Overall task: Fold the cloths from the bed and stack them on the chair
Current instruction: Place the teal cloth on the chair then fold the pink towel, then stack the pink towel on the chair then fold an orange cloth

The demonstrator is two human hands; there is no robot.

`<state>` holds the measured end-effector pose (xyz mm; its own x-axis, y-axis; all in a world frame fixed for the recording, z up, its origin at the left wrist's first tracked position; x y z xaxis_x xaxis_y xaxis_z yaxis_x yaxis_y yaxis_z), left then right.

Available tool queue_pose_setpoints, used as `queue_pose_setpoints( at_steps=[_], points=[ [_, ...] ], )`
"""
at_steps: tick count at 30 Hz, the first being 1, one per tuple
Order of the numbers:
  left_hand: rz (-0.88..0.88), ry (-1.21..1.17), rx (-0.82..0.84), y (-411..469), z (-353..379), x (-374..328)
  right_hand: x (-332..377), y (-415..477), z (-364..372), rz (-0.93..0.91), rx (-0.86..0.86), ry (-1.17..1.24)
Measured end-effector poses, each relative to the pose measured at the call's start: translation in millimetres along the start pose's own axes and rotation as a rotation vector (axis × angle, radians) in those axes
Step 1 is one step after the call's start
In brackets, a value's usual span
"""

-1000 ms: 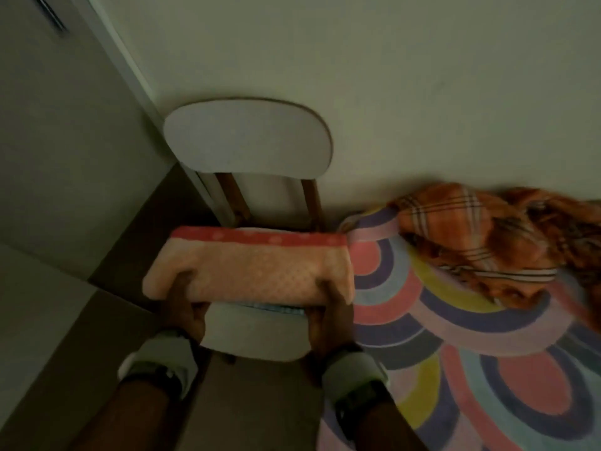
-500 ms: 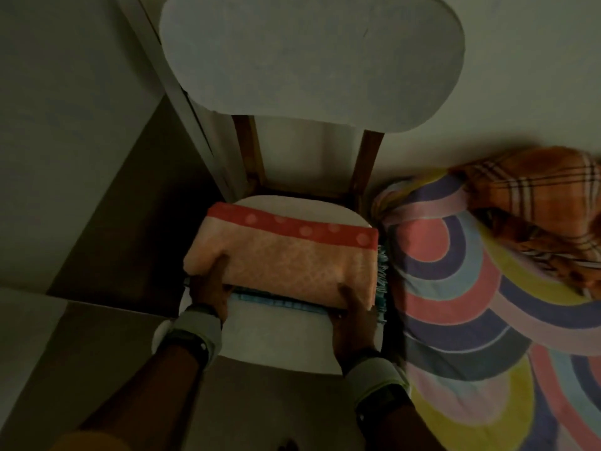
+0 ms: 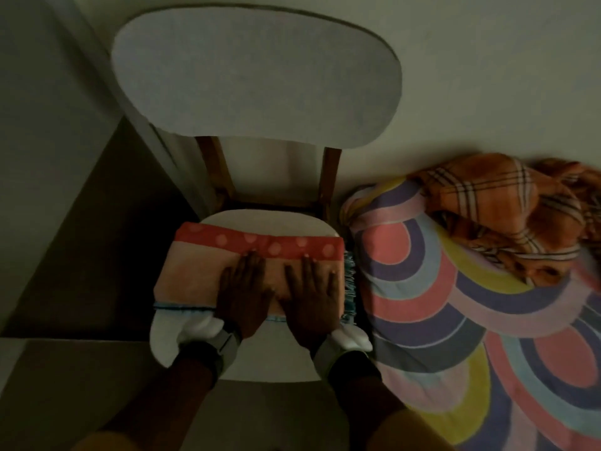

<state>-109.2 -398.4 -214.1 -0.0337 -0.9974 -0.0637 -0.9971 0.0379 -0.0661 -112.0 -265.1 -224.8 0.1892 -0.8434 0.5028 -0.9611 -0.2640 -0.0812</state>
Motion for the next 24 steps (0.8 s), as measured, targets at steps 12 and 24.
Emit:
queue_pose_setpoints(
  at_steps=[12, 24],
  points=[
    [-0.053, -0.099, 0.185, 22.8, -29.8, -82.8, -32.7, -4.8, -100.1, 0.151, 0.06, 0.661],
    [0.196, -0.562, 0.245, 55.6, -30.3, -382.8, -394.9, -55.3, -270.5, 0.517, -0.311, -0.11]
  ],
)
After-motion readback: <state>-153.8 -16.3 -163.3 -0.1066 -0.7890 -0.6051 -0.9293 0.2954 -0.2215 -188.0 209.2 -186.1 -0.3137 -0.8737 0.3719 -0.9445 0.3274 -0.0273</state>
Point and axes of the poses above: each hand's wrist, its own y-axis towards the middle knuckle, its own z-axis out of the palm, x = y × z, the point moved 6 cm from there along y, towards the middle knuckle, and after that the axes turned 12 degrees about y, right-handed, at the moved point
